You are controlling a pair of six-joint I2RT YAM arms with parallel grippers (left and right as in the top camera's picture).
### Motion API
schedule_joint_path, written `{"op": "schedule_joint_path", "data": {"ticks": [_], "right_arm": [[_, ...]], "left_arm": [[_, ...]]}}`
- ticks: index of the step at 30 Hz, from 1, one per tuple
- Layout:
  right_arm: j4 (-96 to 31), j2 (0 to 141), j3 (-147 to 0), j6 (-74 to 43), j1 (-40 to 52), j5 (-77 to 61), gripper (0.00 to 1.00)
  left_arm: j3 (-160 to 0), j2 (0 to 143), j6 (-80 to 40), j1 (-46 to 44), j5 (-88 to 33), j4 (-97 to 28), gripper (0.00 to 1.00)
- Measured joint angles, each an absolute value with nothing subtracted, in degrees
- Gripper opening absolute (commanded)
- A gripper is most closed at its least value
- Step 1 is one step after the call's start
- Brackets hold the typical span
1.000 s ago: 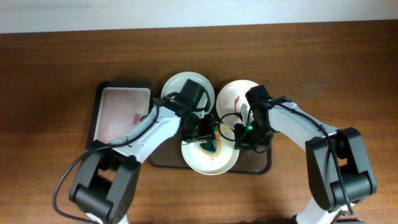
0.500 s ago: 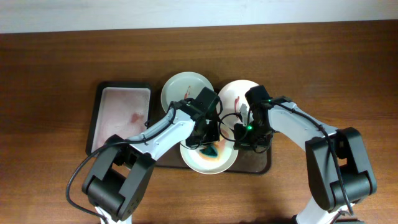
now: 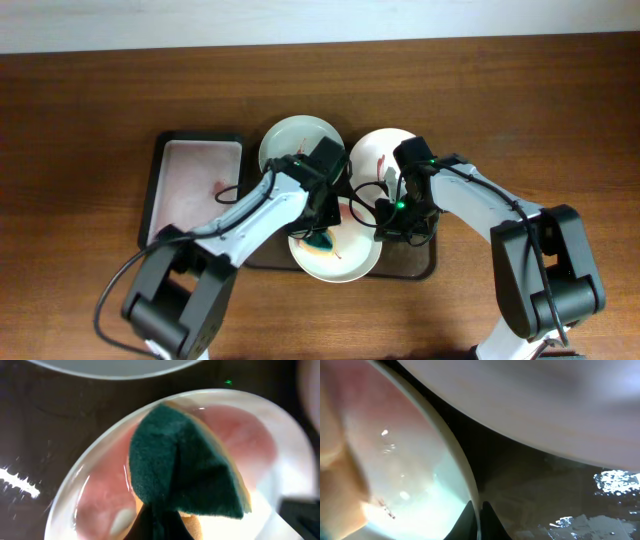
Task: Clean dirty plates on tray and stack at the side
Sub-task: 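Scrub the front plate with the sponge held in the left gripper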
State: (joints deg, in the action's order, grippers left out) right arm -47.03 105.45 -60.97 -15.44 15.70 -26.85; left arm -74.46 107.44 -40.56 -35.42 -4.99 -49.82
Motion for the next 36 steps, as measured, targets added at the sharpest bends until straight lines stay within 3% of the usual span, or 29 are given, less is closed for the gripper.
{"op": "schedule_joint_path", "data": {"ticks": [13,20,36], "right_arm": [[-47.35,105.45,-60.97,-15.44,15.70,-25.58,0.05],[-47.51,105.45,-60.97,-15.42,15.70,-25.56,0.05],[-47.51,105.45,-60.97,-15.88,15.70,-26.30,0.05]], "left_arm": [[-74.48,105.14,-43.42,-37.91,-9.41,-47.37,0.00],[-74.00,109.16,-53.52,-41.52,-9.26,-46.44,0.00],[-73.08,109.19,-59.64,-41.95,11.25,-50.00,0.00]]}}
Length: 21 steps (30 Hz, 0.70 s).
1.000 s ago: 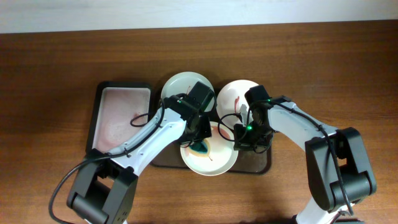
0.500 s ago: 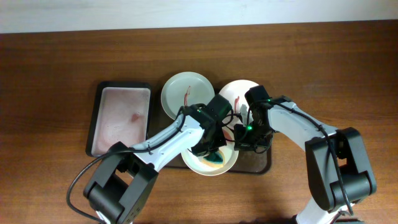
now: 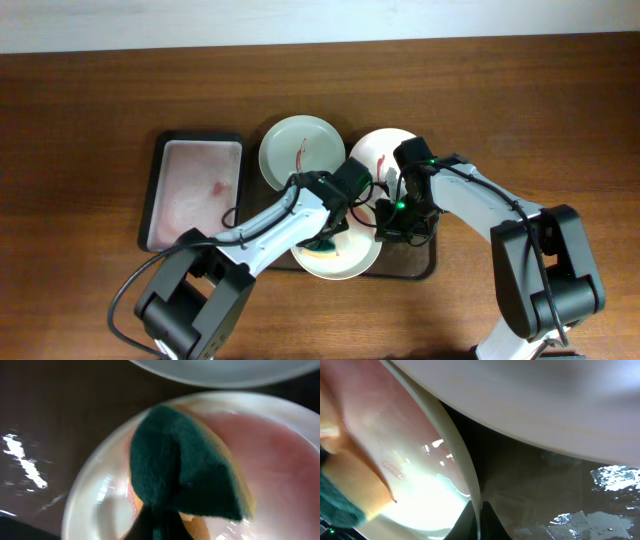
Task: Clean dirty plates on tray and stack at the side
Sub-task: 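Scrub the front plate with the sponge held in the left gripper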
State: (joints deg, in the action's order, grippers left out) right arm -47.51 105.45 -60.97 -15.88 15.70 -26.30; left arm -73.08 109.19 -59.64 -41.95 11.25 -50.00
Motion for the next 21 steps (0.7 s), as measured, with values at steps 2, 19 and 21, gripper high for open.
{"op": "schedule_joint_path", "data": {"ticks": [2,19,21], "right_arm": [[-47.48,105.45,-60.97,-15.88,15.70,-26.70,0.05],[-48.14,105.45,-60.97,-15.99,15.70,-25.78,0.05],[-48.14,105.45,-60.97,-15.97,15.70,-25.78,0.05]], "left_arm": [[-73.06,109.19,-59.31,-41.25,12.38,-50.63,0.00],[-70.74,99.77,-56.88,-40.27,6.02,-44.56,0.00],[-69.38,102.63,-58.02,-41.76,0.75,-39.94,0.00]]}}
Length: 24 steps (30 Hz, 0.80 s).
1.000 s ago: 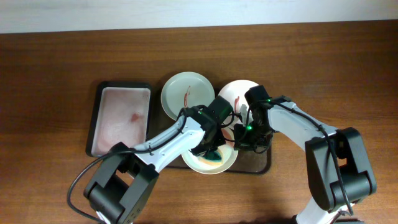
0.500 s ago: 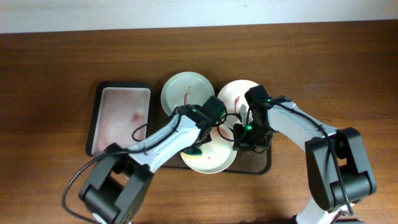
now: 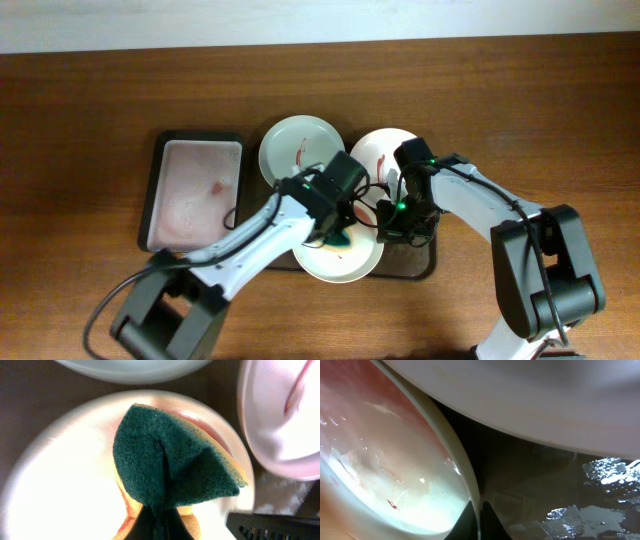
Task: Clean dirty plates on tray and stack at the side
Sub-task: 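Scrub the front plate with the sponge held in the left gripper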
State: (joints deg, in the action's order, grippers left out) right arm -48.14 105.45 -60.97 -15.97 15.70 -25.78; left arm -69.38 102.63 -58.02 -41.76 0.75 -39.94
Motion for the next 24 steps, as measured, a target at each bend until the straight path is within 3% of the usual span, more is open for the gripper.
{"op": "schedule_joint_path", "data": {"ticks": [8,24], "right_arm": [[-48.86,105.45,-60.97,-15.88,15.57,-24.71,0.04],[-48.58,105.49,-60.97,-15.86,15.70,-26.57,0.05]], "left_arm": [[-67.16,106.85,-59.59,-43.48,-7.44,-33.54,0.00],[-67.42,106.24,-59.88,-43.92,5.34,-40.01,0.00]]}}
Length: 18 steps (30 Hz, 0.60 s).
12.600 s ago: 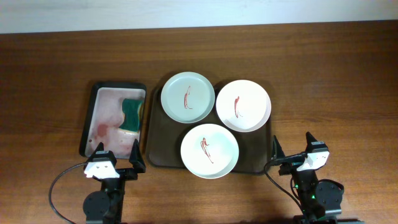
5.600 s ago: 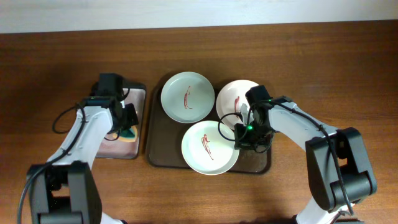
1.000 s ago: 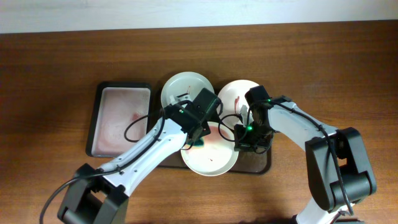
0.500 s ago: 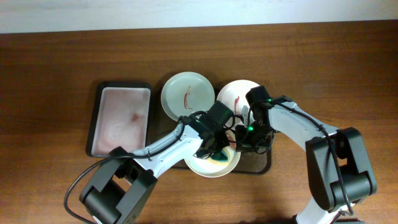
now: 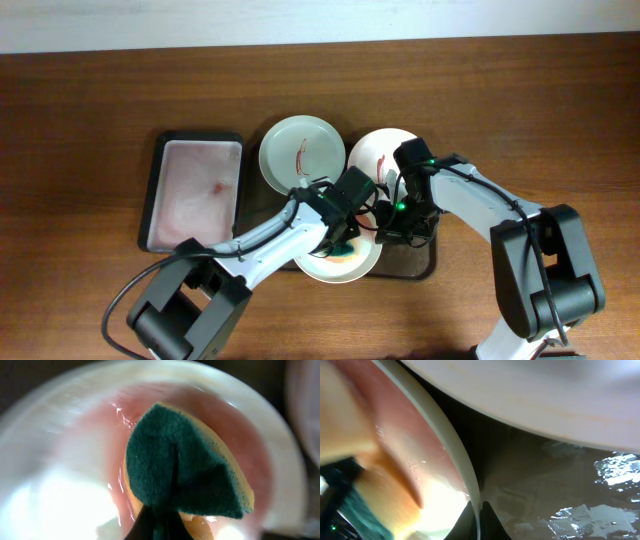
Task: Clean dirty plates on tray and stack at the side
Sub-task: 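Scrub the front plate with the sponge held in the left gripper, then return the sponge to the basin with the left gripper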
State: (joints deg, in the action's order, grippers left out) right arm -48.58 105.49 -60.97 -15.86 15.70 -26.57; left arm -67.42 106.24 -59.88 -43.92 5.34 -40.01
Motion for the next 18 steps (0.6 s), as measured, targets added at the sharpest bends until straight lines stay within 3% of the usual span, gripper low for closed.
{"op": "schedule_joint_path", "data": {"ticks": [3,5,6,16,18], "right_arm": [[-48.58,105.49,-60.97,-15.86,15.77,-26.85,0.06],[-48.60,105.49,-60.97,-15.81,15.77,-26.68,0.21],[-48.69,105.49,-60.97,-15.88,15.77,-26.24,0.22],[-48.82,105.49,-60.97,-15.84,15.77,-24.56,0.23],[-48.82,105.49,-60.97,-15.84,15.97,-24.47,0.19]], "left_arm": [[-67.46,105.30,-59.57,-43.13,10.72,-43.86,0.00],[-67.31,104.29,-58.11,-42.98,12.27,-44.62,0.00],[-67.22,102.94,-56.71,-42.98,12.78,-44.84,0.00],[-66.94,86.24,-48.99,-37.76,13.45,-46.35,0.00],[-66.94,85.38,-48.34,-35.64,12.86,-47.37,0.00]]}}
